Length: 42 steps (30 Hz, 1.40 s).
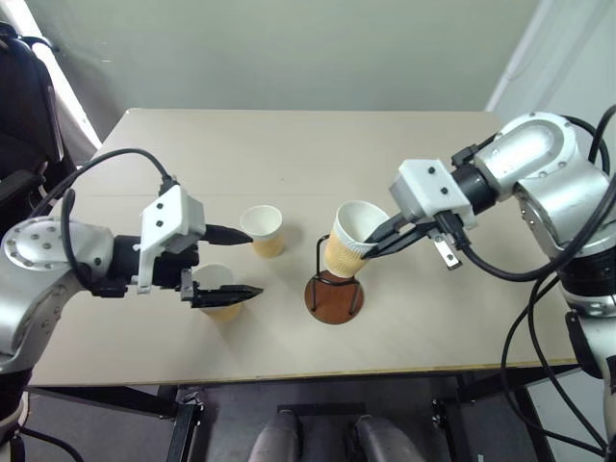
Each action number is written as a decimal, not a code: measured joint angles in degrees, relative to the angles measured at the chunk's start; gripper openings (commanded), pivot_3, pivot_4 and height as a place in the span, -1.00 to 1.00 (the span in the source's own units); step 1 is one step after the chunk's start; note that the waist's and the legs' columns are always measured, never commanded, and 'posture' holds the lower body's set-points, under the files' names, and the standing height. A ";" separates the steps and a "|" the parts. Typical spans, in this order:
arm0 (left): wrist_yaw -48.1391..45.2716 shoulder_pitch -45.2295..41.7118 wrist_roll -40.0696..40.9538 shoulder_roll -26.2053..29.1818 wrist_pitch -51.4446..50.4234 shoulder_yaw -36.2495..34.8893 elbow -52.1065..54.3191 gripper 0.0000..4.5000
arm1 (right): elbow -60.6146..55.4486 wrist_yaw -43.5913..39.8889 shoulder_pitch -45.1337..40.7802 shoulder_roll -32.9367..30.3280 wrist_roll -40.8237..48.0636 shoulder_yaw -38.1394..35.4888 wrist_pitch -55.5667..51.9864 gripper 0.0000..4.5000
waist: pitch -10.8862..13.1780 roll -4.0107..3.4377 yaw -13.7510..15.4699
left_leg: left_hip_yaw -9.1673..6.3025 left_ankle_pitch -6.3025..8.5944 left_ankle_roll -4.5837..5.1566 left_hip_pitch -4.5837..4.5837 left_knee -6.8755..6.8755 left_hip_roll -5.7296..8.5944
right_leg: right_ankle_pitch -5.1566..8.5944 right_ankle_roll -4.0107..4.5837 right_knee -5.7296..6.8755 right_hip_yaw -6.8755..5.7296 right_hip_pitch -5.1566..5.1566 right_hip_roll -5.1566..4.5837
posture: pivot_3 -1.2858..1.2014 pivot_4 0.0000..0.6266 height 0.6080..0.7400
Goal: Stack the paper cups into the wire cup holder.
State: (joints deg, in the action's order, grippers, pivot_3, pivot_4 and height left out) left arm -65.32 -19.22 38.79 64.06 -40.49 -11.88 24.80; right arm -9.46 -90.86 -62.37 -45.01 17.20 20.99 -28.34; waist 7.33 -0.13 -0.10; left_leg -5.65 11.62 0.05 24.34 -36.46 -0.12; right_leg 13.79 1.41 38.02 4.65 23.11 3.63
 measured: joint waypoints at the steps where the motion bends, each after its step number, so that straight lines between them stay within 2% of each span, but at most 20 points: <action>1: 0.04 0.27 -0.01 0.00 0.00 -0.27 0.00 1.00 | 0.05 0.00 0.00 0.09 -0.13 0.02 0.08 -0.71 | 0.00 0.00 -0.02 | 0.00 0.00 0.00 0.00 0.01 0.00 | 0.00 0.00 0.00 0.00 0.01 0.00 | 0.03 -0.52 1.00; 11: -1.05 4.53 -4.45 0.84 4.37 -1.08 -1.39 1.00 | 2.24 0.14 -0.01 1.48 -1.75 0.23 0.33 0.88 | 0.00 0.00 -0.05 | 0.00 -0.01 -0.02 0.01 0.12 -0.02 | 0.00 0.03 0.00 -0.01 0.06 0.01 | 0.03 -0.52 1.00; 12: -1.19 4.70 -5.21 1.13 4.98 -0.99 -1.73 1.00 | 2.45 0.16 0.00 1.30 -1.74 0.21 0.25 0.98 | 0.00 0.00 -0.06 | 0.00 -0.01 -0.02 0.01 0.12 -0.02 | 0.00 0.04 0.00 -0.01 0.06 0.01 | 0.03 -0.52 1.00; 16: -2.71 6.46 -8.34 2.98 7.53 -0.59 -3.04 1.00 | 4.13 0.17 2.94 -1.88 0.71 -3.93 -2.13 0.98 | -0.02 0.03 0.25 | -0.02 -0.01 -0.02 0.03 0.12 0.00 | 0.00 0.05 -0.05 -0.01 0.02 -0.01 | 0.03 -0.52 1.00; 21: -5.84 9.84 -11.91 5.54 11.03 0.60 -3.30 1.00 | 6.69 -0.10 15.23 -5.51 13.13 -19.78 -7.92 0.98 | -0.02 0.04 0.52 | 0.02 0.03 -0.07 0.09 0.10 0.00 | 0.01 0.04 -0.11 0.00 0.02 -0.01 | 0.03 -0.52 1.00; 24: -6.56 10.39 -14.26 5.86 13.10 2.07 -3.69 1.00 | 6.18 2.46 20.59 -6.83 15.41 -24.17 -9.96 0.98 | -0.02 0.04 0.43 | 0.03 0.02 -0.10 -0.01 0.16 -0.04 | 0.02 0.06 -0.03 0.01 0.00 0.02 | 0.03 -0.52 1.00; 28: -7.15 10.02 -16.51 6.16 14.78 4.38 -3.93 1.00 | 2.71 6.61 25.24 -7.43 16.48 -25.13 -11.09 0.98 | -0.01 0.02 -0.17 | 0.03 0.01 -0.11 -0.17 0.23 -0.06 | 0.02 0.08 0.03 0.01 -0.08 0.06 | 0.03 -0.52 1.00; 34: -7.76 8.96 -20.16 7.01 17.13 6.69 -5.87 1.00 | -0.20 10.45 25.96 -7.78 17.82 -25.29 -11.74 0.98 | -0.01 0.02 -0.20 | 0.01 0.02 -0.09 -0.14 0.21 -0.06 | 0.04 0.04 -0.05 0.01 -0.12 0.06 | 0.03 -0.52 1.00; 41: -9.71 8.02 -20.45 7.44 17.07 7.53 -5.97 1.00 | -0.22 12.53 27.62 -8.63 18.63 -25.33 -11.82 0.98 | -0.01 0.02 -0.02 | 0.01 0.07 -0.07 -0.05 0.21 -0.06 | 0.03 0.01 -0.09 0.01 -0.06 0.06 | 0.03 -0.52 1.00; 42: -9.84 7.99 -20.53 7.47 17.07 7.73 -5.97 0.92 | -0.22 12.86 27.62 -8.71 18.64 -25.33 -11.82 0.99 | -0.01 0.03 -0.02 | 0.01 0.07 -0.07 -0.05 0.21 -0.06 | 0.03 0.01 -0.09 0.01 -0.07 0.06 | 0.03 -0.52 1.00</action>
State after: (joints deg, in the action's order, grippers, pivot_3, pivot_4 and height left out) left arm -75.16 -11.23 18.26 71.52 -23.41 -4.15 18.83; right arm -9.68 -78.00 -34.75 -53.72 35.84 -4.34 -40.16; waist 7.32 -0.10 -0.12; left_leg -5.65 11.69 -0.02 24.29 -36.25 -0.18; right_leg 13.82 1.42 37.93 4.66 23.04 3.69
